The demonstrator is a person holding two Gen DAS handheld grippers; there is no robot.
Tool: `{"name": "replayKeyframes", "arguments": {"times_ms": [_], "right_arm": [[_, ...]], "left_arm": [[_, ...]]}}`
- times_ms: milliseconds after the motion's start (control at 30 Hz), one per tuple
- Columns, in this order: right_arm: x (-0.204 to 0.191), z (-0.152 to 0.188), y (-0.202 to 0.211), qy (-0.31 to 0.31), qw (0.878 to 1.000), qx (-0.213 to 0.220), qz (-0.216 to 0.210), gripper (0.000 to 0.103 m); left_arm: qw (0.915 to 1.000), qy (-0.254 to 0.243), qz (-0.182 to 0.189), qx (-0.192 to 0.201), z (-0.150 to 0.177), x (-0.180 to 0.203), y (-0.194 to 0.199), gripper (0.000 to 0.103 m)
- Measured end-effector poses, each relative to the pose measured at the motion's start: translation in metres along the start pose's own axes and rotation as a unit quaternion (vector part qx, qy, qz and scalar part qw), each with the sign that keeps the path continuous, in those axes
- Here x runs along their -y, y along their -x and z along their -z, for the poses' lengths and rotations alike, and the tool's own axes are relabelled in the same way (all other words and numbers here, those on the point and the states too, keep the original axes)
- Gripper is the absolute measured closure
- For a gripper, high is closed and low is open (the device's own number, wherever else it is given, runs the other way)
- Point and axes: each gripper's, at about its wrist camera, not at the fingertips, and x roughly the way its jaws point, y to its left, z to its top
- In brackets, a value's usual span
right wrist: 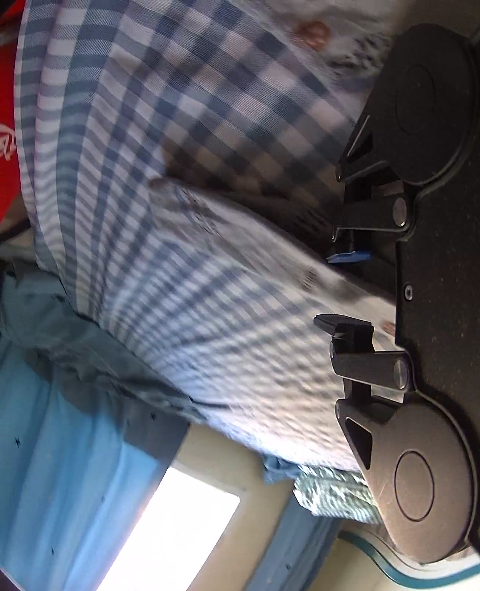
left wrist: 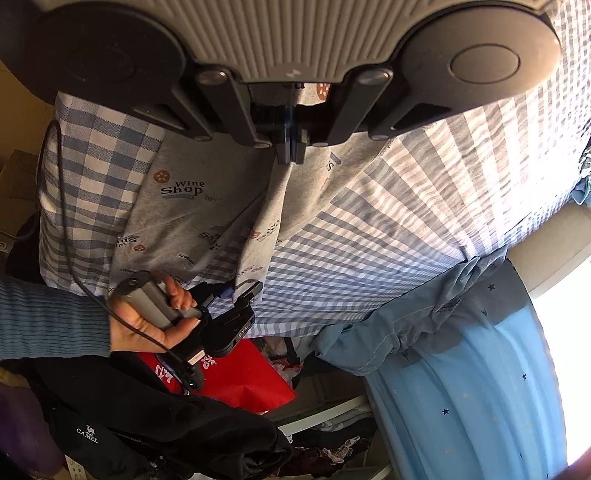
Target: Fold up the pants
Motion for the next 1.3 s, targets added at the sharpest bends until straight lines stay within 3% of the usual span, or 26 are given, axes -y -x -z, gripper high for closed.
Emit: {"name": "replayKeyframes", "arguments": {"times_ms": [167, 333, 433, 500, 667, 833, 900, 1133, 1200, 1233, 1267, 1300], "right_arm": [[0.003, -0.026, -0.006, 0.004, 0.999, 0.041, 0.034, 0.103], [-0.035, -0.048, 0.021, 0.069, 0.994, 0.084, 0.002, 0.103], [-0.065, -0.05, 0.07, 0.157, 0.979, 0.13, -0.028, 0.103], [-0.068, -0.045, 0.105, 0.202, 0.967, 0.153, -0.019, 0.103], [-0.008, -0.016, 0.153, 0.197, 0.968, 0.156, 0.03, 0.103], [0.076, 0.029, 0.159, 0.15, 0.978, 0.119, 0.086, 0.103], [0.095, 0.041, 0.156, 0.134, 0.981, 0.113, 0.086, 0.102], [0.125, 0.046, 0.155, 0.066, 0.987, 0.135, 0.051, 0.06], [0.134, 0.04, 0.158, 0.033, 0.986, 0.159, 0.039, 0.058], [0.137, 0.037, 0.159, 0.021, 0.985, 0.168, 0.036, 0.064], [0.139, 0.031, 0.16, 0.009, 0.984, 0.175, 0.035, 0.087], [0.139, 0.027, 0.161, 0.003, 0.983, 0.179, 0.039, 0.098]], "left_arm": [[1.0, -0.003, -0.004, -0.001, -0.002, 0.0, -0.002, 0.103], [0.9997, 0.021, -0.005, 0.015, -0.006, -0.002, 0.004, 0.103], [0.9994, 0.019, -0.001, 0.03, -0.007, 0.003, 0.01, 0.103], [0.9992, 0.016, 0.008, 0.034, -0.005, 0.008, 0.013, 0.103], [0.999, -0.007, 0.04, 0.019, 0.007, 0.025, 0.01, 0.103], [0.9979, -0.034, 0.054, -0.01, 0.025, 0.041, 0.0, 0.103], [0.9977, -0.038, 0.054, -0.018, 0.03, 0.046, -0.003, 0.103], [0.9979, -0.033, 0.05, -0.023, 0.032, 0.05, -0.006, 0.103], [0.9979, -0.035, 0.049, -0.023, 0.032, 0.05, -0.006, 0.103], [0.998, -0.035, 0.048, -0.023, 0.032, 0.05, -0.005, 0.103], [0.9981, -0.034, 0.047, -0.022, 0.032, 0.05, -0.005, 0.103], [0.9982, -0.032, 0.046, -0.022, 0.032, 0.05, -0.005, 0.103]]}}
